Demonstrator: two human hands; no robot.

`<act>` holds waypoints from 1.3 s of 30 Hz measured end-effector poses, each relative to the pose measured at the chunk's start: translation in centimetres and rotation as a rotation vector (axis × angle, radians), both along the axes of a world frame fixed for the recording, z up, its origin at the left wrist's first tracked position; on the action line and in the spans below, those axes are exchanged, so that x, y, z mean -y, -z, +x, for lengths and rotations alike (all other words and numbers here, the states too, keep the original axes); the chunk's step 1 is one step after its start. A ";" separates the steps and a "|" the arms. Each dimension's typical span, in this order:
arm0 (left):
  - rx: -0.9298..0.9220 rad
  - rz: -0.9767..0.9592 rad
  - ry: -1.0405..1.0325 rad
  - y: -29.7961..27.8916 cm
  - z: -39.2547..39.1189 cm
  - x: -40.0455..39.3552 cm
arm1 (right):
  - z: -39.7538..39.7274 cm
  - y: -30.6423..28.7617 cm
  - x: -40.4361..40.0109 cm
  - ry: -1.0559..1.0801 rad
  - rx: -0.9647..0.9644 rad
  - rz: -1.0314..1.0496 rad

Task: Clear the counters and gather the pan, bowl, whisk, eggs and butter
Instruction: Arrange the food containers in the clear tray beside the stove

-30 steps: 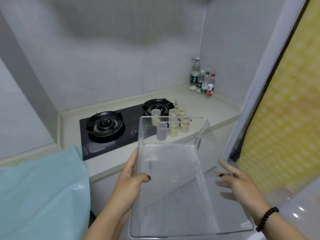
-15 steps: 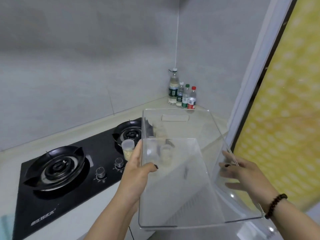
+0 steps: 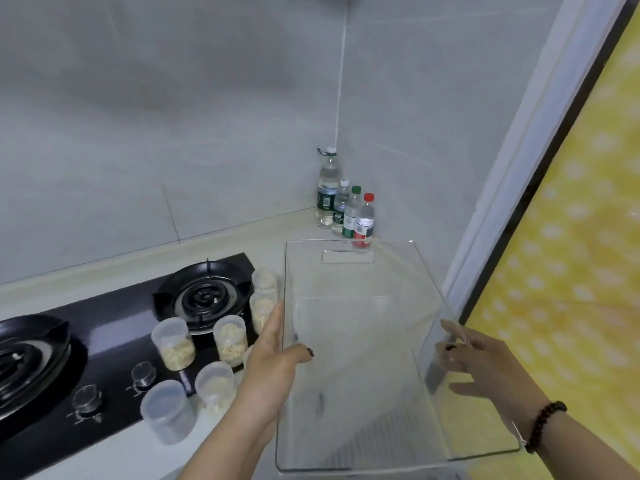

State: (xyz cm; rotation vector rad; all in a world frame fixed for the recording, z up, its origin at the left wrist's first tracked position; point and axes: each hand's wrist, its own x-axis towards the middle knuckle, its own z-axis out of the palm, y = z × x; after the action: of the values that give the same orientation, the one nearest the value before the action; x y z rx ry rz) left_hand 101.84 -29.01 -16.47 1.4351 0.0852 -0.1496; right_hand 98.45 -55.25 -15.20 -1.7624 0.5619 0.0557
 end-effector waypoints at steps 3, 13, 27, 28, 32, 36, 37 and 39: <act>-0.017 -0.048 -0.033 0.4 1.6 3.4 | 3.3 -0.4 3.4 -0.079 0.002 -0.026; -0.150 -0.047 -0.157 3.4 8.8 8.3 | 14.2 2.6 8.4 -0.181 -0.094 -0.004; -0.189 0.055 -0.174 5.9 25.8 6.4 | 33.7 5.9 6.3 -0.241 -0.193 -0.039; -0.195 0.060 -0.183 5.7 26.5 6.2 | 34.4 6.0 6.1 -0.242 -0.194 -0.037; -0.212 0.079 -0.228 5.7 29.7 5.8 | 37.9 7.0 5.4 -0.257 -0.204 -0.038; -0.231 0.072 -0.296 5.9 32.3 5.5 | 41.7 7.6 4.9 -0.289 -0.201 -0.050; -0.236 0.061 -0.310 6.3 33.1 5.4 | 42.8 7.8 4.8 -0.306 -0.204 -0.059; -0.249 0.032 -0.330 6.5 34.1 5.2 | 44.3 8.2 4.4 -0.347 -0.200 -0.091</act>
State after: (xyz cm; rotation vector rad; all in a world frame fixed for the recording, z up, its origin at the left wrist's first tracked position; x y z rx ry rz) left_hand 135.99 -34.24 -23.00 1.4092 0.5271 -0.0543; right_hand 142.78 -59.66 -23.44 -1.9397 0.4000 0.4590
